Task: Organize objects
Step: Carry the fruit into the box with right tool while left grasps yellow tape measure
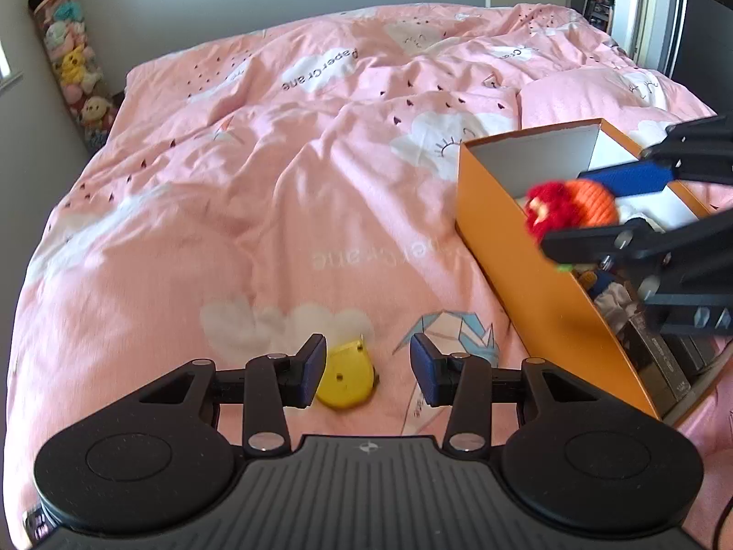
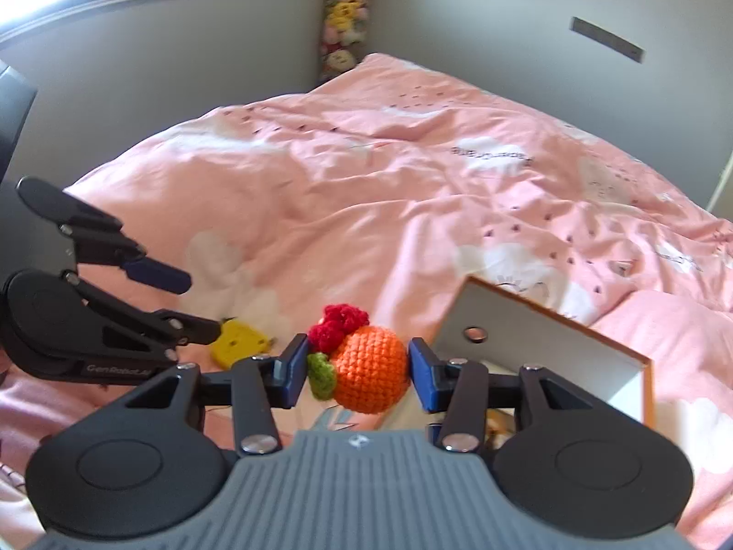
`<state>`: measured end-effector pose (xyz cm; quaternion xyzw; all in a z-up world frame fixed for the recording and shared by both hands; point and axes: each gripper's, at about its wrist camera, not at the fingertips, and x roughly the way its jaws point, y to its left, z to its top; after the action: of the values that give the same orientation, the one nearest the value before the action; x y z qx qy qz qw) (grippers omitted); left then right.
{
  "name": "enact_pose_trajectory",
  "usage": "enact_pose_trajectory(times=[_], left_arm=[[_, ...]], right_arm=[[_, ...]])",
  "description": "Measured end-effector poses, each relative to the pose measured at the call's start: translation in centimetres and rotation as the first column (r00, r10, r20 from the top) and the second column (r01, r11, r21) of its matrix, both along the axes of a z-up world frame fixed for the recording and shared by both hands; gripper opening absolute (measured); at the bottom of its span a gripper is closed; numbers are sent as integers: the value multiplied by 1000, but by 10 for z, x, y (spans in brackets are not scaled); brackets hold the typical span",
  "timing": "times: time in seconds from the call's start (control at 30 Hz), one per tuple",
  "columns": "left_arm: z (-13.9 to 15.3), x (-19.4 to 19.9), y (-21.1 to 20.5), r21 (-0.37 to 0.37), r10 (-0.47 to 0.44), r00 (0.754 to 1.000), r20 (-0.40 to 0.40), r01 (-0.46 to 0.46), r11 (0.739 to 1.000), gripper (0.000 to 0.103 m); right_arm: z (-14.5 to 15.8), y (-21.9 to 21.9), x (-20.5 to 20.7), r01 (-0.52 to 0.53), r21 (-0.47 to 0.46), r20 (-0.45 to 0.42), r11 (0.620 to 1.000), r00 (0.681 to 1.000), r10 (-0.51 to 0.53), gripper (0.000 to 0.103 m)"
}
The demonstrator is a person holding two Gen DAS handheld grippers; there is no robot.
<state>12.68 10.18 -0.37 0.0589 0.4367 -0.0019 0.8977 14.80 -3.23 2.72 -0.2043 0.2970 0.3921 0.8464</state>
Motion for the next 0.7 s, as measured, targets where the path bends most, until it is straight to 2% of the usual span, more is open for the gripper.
enact_pose_trajectory(times=[0.1, 0.2, 0.27, 0.33, 0.4, 0.47, 0.7], left_arm=[[-12, 16, -3, 4, -29, 999, -42, 30, 1000, 51], [-34, 33, -4, 53, 2, 992, -129, 5, 999, 53], [-48, 43, 2, 37, 56, 982, -181, -50, 998, 61], [-61, 50, 15, -24, 136, 964, -229, -145, 989, 67], [-70, 52, 26, -71, 196, 950, -244, -219, 973, 70], [-74, 52, 31, -76, 240, 940, -244, -265, 961, 73], [-85, 52, 32, -81, 257, 931, -261, -286, 955, 75]], right_arm=[[4, -17, 22, 69, 26, -35, 997, 997, -68, 49], [0, -36, 44, 147, 61, -115, 987, 984, -140, 49], [-7, -49, 56, 205, 76, -167, 976, 967, -190, 49], [-16, -58, 63, 233, 84, -236, 969, 949, -207, 49], [-28, -61, 66, 230, 84, -310, 969, 931, -194, 49], [-39, -60, 66, 221, 78, -365, 972, 914, -178, 49], [-79, -55, 70, 233, 10, -504, 972, 841, -196, 49]])
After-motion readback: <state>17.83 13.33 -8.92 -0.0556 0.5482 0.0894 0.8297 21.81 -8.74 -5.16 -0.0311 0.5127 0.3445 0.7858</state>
